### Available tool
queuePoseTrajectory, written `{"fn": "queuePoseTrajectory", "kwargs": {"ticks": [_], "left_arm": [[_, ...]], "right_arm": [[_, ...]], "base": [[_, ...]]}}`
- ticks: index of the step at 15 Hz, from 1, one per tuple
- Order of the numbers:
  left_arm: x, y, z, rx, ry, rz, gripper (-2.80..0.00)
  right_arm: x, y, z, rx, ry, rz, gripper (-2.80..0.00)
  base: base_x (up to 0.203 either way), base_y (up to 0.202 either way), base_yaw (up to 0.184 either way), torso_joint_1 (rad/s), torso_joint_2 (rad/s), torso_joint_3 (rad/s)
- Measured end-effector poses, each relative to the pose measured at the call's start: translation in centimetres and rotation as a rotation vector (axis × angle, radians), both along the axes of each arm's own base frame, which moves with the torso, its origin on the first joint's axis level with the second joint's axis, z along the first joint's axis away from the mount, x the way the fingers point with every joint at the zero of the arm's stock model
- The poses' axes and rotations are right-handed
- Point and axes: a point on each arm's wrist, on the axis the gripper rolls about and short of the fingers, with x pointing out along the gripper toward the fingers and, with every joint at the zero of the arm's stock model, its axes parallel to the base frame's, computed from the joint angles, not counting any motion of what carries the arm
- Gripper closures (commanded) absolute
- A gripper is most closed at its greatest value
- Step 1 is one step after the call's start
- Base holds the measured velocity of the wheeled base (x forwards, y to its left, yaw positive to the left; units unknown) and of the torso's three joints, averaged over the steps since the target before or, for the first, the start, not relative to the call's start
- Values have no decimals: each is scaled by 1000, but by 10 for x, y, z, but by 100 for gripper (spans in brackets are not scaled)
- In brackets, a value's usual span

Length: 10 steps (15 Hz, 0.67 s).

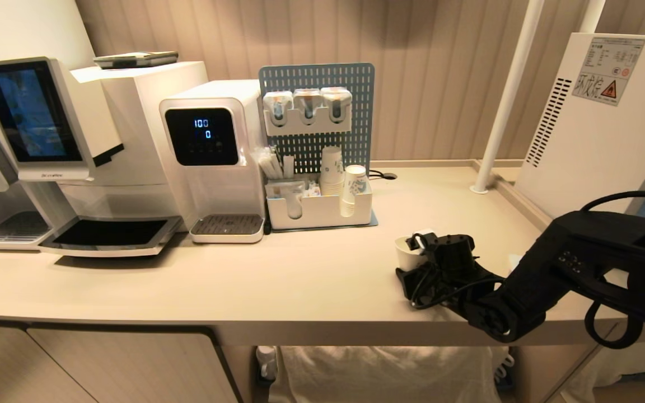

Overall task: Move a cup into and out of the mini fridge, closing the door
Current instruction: Place the paper cup on the table

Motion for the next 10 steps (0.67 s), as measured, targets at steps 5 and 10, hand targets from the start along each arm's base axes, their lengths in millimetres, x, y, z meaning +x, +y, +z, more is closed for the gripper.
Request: {"fn": "queuePoseTrajectory", "kwargs": {"ticks": [5, 10], "left_arm": [[0, 0, 0, -1, 0, 0, 0], [0, 0, 0, 0, 0, 0, 0]], "right_arm": [[0, 0, 1, 3, 3, -3, -280], [1, 0, 1, 3, 2, -4, -280]], "base": [[0, 0, 0, 0, 0, 0], [0, 0, 0, 0, 0, 0]]}}
